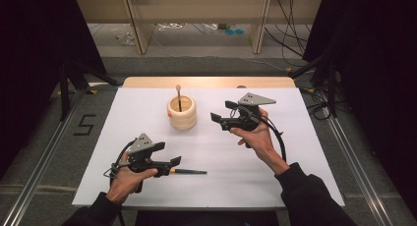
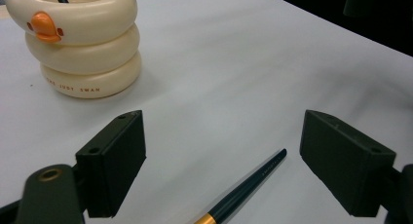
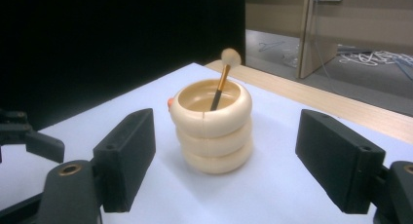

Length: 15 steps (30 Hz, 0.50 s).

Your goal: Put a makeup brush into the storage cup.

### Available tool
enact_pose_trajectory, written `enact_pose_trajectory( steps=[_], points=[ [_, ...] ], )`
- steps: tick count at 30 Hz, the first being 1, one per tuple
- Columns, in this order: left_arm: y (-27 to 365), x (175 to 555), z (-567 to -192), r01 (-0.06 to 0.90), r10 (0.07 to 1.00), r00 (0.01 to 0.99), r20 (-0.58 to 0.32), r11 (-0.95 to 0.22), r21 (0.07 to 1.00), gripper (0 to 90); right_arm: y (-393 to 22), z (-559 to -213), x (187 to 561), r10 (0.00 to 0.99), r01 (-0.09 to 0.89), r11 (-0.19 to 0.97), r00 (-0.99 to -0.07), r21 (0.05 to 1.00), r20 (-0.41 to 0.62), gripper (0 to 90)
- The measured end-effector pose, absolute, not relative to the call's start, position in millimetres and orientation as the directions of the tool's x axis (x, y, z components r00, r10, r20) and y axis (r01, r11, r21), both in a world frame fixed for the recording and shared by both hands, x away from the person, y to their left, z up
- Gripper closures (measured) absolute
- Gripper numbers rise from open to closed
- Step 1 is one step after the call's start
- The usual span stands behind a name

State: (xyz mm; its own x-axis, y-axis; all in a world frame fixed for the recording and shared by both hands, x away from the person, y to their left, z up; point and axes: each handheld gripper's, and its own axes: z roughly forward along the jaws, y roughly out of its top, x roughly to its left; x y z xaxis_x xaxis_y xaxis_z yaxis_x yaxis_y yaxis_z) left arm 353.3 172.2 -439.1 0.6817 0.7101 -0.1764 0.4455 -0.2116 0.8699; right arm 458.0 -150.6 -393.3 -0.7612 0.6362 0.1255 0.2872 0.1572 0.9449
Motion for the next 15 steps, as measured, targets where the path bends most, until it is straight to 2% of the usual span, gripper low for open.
enact_pose_trajectory(
  steps=[15],
  points=[
    [169.1, 353.4, -439.6, 0.444, 0.690, 0.705, -0.165, -0.248, 0.861, 16.3, -176.9, -403.6, 434.6, 0.658, 0.301, 0.147, -0.741, 0.942, 0.134, 22.7]
  ],
)
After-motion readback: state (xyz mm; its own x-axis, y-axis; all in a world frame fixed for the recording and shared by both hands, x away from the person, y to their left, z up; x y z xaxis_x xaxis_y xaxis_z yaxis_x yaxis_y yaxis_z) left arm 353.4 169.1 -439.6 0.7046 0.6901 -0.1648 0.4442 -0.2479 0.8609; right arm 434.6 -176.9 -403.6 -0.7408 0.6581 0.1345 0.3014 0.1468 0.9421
